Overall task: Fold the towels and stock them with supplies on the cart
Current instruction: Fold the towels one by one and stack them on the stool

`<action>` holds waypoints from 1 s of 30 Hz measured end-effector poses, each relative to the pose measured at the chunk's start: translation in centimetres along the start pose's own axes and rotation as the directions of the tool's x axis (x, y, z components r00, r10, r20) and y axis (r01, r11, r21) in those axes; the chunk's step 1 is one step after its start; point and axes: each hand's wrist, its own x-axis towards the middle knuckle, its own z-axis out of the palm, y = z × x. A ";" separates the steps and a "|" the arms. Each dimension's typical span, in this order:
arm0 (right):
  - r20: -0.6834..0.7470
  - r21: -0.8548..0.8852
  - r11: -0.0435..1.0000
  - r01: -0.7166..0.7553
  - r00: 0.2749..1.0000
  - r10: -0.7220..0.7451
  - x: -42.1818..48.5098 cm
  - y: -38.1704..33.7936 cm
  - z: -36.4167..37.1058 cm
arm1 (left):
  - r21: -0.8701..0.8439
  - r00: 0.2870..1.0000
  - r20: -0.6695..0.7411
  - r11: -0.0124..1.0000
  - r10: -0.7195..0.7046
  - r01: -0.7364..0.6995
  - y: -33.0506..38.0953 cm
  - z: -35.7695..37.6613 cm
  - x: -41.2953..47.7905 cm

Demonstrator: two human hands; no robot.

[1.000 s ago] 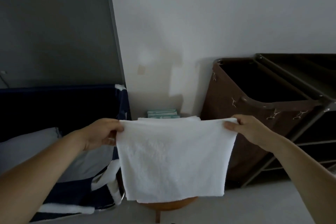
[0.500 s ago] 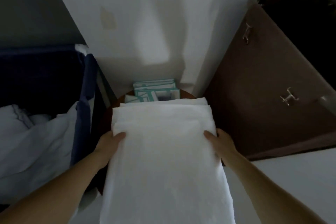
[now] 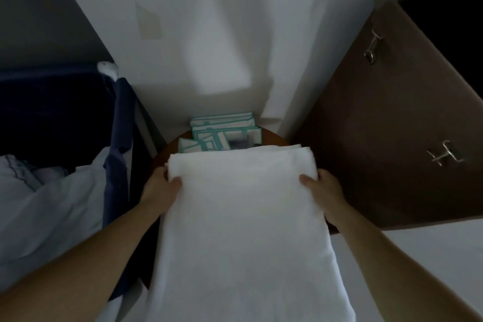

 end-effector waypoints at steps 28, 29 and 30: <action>-0.123 -0.458 0.873 -0.170 0.984 0.127 -14.4 9.0 0.1 | 0.267 0.954 0.213 0.952 -0.210 0.150 -8.5 1.1 -15.1; -0.116 -0.431 0.892 -0.136 0.989 0.095 -14.1 8.6 -0.3 | 0.249 0.956 0.221 0.959 -0.191 0.134 -7.8 0.6 -14.9; -0.111 -0.411 0.908 -0.084 0.993 0.041 -13.8 7.9 -0.7 | 0.204 0.959 0.222 0.970 -0.176 0.131 -7.1 0.1 -14.7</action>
